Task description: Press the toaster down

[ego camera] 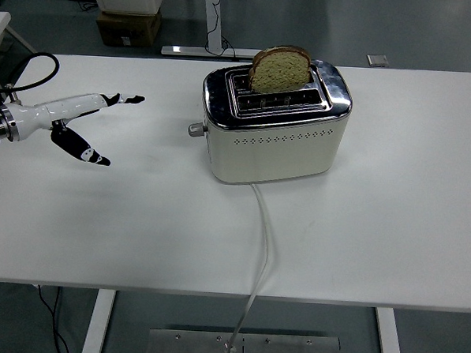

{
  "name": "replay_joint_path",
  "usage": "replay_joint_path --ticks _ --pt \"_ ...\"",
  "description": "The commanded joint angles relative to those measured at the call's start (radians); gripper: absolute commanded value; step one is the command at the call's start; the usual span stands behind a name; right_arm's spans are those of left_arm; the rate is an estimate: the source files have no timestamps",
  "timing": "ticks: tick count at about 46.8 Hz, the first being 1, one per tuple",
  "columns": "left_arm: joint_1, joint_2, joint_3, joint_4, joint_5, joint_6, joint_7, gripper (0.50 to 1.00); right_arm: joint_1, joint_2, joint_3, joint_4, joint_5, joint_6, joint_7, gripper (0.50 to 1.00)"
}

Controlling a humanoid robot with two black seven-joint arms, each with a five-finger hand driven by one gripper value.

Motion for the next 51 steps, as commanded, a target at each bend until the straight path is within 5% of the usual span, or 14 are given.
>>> replay_joint_path --ticks 1,43,51 --pt "0.0 -0.002 0.003 -0.016 0.01 0.013 0.0 1.0 0.0 0.0 0.0 0.0 0.0 -0.001 0.0 1.0" --pt "0.025 -0.014 0.005 -0.045 0.01 0.025 0.0 1.0 0.0 0.0 0.0 0.0 0.0 0.001 0.0 1.0" --pt "0.022 -0.019 0.002 -0.033 -0.123 0.036 0.0 1.0 0.0 0.0 0.0 0.0 0.0 -0.001 0.0 1.0"
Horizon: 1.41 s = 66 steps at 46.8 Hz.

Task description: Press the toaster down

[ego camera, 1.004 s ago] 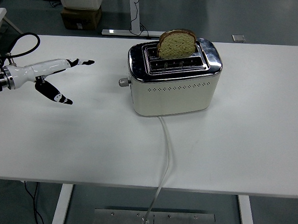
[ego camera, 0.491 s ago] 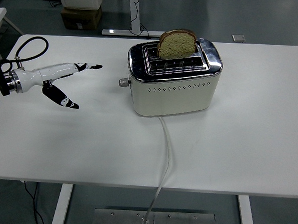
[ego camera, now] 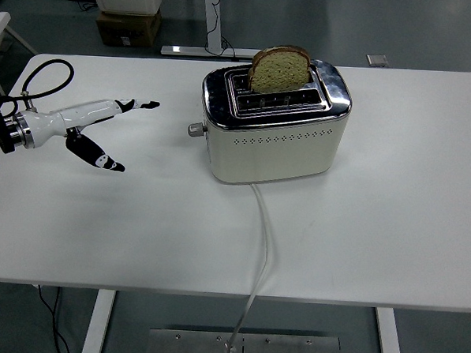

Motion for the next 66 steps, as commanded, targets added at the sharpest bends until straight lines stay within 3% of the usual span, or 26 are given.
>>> replay_joint_path --ticks 1,5,13,27,66 --pt "-0.001 0.003 -0.002 0.005 -0.096 0.0 0.0 1.0 -0.001 0.0 0.001 0.0 0.0 -0.001 0.0 1.0" --pt "-0.005 0.009 0.0 0.005 -0.179 -0.002 0.028 1.0 0.0 0.0 0.001 0.0 0.0 -0.001 0.0 1.0" --pt "-0.009 0.014 0.001 0.005 -0.182 -0.005 0.026 1.0 0.0 0.0 -0.001 0.0 0.0 0.001 0.0 1.0" --pt "0.008 -0.005 0.013 0.0 -0.056 -0.005 0.0 1.0 -0.001 0.0 -0.001 0.0 0.0 -0.001 0.0 1.0" --pt "0.014 -0.052 0.047 -0.031 -0.018 0.0 0.0 1.0 0.0 0.0 0.001 0.0 0.0 0.001 0.0 1.0"
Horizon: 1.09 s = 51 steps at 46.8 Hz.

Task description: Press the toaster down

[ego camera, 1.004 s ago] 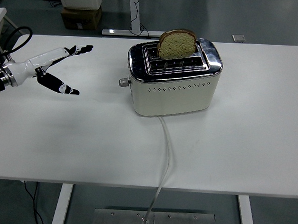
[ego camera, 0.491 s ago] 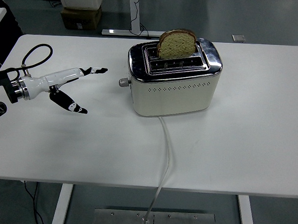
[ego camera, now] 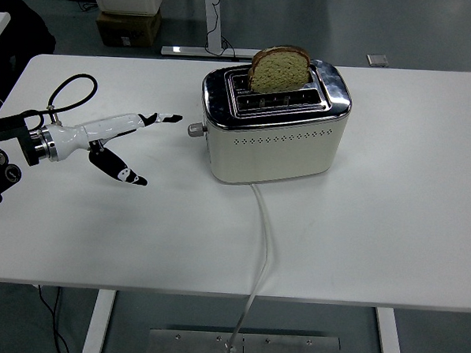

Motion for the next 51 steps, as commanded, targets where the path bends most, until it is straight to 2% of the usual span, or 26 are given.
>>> replay_joint_path --ticks 1,19,51 --pt "0.0 -0.005 0.0 0.003 -0.001 0.0 0.0 1.0 0.0 0.0 0.0 0.0 0.0 0.0 0.0 1.0" --pt "-0.001 -0.052 0.005 0.039 -0.003 0.0 0.0 1.0 0.0 0.0 0.0 0.0 0.0 0.0 0.0 1.0" --pt "-0.001 -0.091 0.023 0.08 0.0 0.0 0.0 1.0 0.0 0.0 -0.001 0.0 0.0 0.0 0.0 1.0"
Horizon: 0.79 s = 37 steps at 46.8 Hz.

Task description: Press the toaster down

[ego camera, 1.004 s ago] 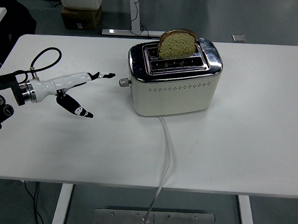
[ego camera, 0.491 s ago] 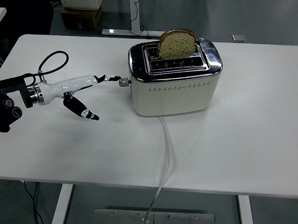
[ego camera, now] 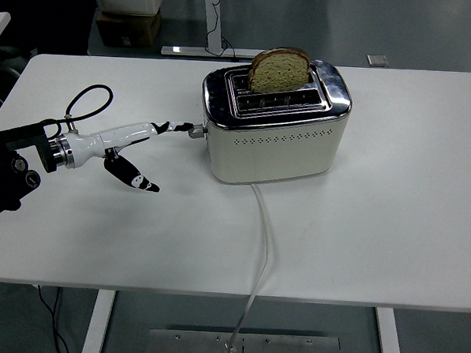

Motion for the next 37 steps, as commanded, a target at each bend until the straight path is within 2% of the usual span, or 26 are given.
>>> replay_joint_path --ticks 1,37 --pt "0.0 -0.003 0.001 0.005 0.001 0.0 0.0 1.0 0.0 0.0 0.0 0.0 0.0 0.001 0.0 1.0" --pt "0.002 -0.035 0.038 0.044 0.001 0.001 0.0 1.0 0.0 0.0 0.0 0.0 0.0 0.001 0.0 1.0"
